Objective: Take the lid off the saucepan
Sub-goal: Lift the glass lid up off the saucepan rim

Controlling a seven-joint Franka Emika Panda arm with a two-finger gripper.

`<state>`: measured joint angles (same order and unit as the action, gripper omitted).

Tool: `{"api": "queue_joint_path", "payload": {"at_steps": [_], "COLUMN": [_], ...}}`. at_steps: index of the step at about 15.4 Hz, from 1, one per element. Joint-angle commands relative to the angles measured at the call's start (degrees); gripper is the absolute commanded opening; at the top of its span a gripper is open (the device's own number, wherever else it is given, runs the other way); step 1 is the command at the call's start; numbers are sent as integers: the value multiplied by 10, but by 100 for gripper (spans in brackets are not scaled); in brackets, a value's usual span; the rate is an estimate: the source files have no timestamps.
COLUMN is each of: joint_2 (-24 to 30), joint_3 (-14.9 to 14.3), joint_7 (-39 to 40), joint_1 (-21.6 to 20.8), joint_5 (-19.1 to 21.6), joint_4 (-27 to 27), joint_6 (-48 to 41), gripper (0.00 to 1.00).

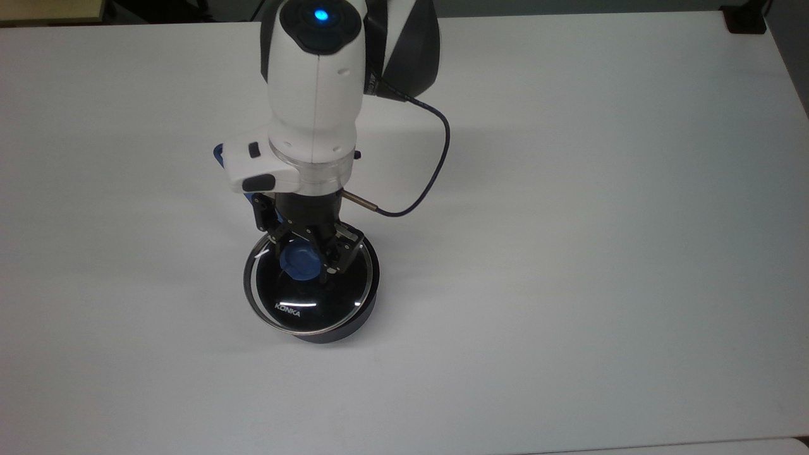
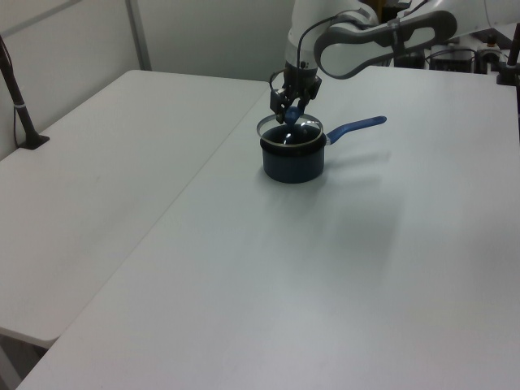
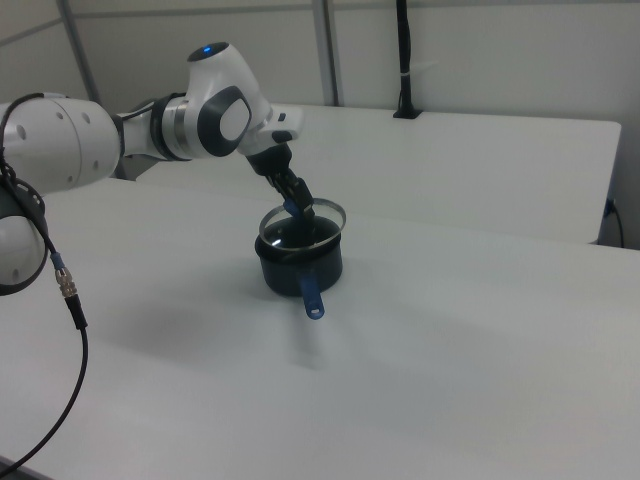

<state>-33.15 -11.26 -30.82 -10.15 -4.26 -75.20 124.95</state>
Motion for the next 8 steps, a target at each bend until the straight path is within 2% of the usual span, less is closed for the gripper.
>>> {"api": "queue_joint_path", "payload": {"at_steps": [1, 8], "joint_2": [35, 111], "joint_3": [-10, -9], "joint_7": [-10, -6], "joint_1": [-6, -26], "joint_5": [-11, -11], "joint_4": [-13, -98], "joint_6": [0, 2], "gripper": [60, 60]}}
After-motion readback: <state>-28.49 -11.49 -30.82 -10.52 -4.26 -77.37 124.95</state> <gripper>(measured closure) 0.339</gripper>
